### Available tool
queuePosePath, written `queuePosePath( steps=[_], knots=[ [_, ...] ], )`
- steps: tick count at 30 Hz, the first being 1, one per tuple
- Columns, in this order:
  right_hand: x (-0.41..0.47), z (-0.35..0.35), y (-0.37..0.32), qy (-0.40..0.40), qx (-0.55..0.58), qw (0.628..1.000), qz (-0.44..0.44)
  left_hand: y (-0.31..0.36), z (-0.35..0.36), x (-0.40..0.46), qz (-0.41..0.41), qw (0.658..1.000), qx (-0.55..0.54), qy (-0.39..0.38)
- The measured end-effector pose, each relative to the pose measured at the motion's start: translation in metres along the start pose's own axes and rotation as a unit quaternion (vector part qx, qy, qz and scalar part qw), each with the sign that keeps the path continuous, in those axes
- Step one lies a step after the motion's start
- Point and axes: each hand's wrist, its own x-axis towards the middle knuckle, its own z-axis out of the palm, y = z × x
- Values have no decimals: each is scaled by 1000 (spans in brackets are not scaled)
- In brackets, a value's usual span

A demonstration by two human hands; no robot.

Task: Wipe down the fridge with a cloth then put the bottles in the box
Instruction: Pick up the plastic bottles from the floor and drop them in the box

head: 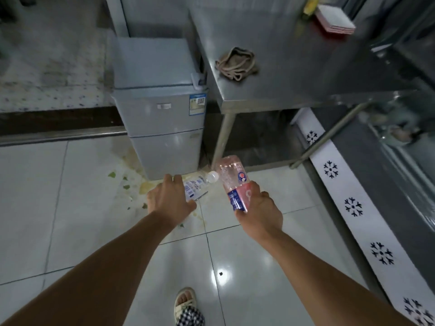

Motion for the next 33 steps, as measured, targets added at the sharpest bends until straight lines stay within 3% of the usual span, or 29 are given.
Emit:
queuePosePath(
  steps=[9,18,26,33],
  knots=[
    [-135,-48,65,61,4,997,57,58,-47,-109,110,993,33,-7],
    [-273,-107,131,104,22,982,156,123,-83,-233,246,964,100,12],
    [-393,-129,155,157,38,945,284,173,-106,-308,402,907,109,54],
    [-513,-134,149,182,40,897,400,194,-107,-389,538,832,120,63]
  ],
)
